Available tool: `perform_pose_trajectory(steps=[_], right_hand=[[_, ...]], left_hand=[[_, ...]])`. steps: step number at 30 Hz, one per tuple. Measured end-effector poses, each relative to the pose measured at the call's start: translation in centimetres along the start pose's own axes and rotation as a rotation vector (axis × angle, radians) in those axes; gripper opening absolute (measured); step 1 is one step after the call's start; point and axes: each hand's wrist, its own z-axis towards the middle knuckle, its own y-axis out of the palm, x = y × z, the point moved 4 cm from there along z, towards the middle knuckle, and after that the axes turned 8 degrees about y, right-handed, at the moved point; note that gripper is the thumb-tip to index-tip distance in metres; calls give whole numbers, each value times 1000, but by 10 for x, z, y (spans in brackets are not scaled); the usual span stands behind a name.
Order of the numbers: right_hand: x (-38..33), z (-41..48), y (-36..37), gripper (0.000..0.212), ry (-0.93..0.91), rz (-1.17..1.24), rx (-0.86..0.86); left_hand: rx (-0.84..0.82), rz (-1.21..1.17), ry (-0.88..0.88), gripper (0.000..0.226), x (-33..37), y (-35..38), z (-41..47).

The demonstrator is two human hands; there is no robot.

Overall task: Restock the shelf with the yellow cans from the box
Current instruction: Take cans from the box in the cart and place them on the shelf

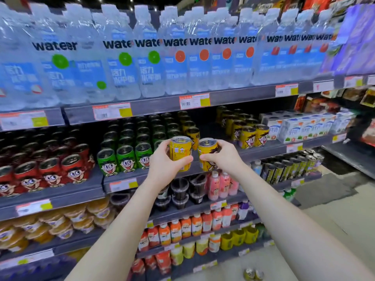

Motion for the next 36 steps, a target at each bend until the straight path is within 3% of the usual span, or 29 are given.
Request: perform_pose_trajectory(steps=[11, 17, 26, 36], right_hand=[[25, 100, 15, 62, -48, 23, -97], [31, 126, 21, 53, -93, -48, -136], [48, 148, 25, 74, -70, -52, -140], [44, 135, 25, 69, -180, -152, -134]], left_hand=[[120, 82, -101, 73, -21, 36, 23], [208, 131, -107, 68, -17, 53, 30], [239, 116, -107, 70, -19, 66, 34], [226, 92, -110, 69, -21, 71, 31]])
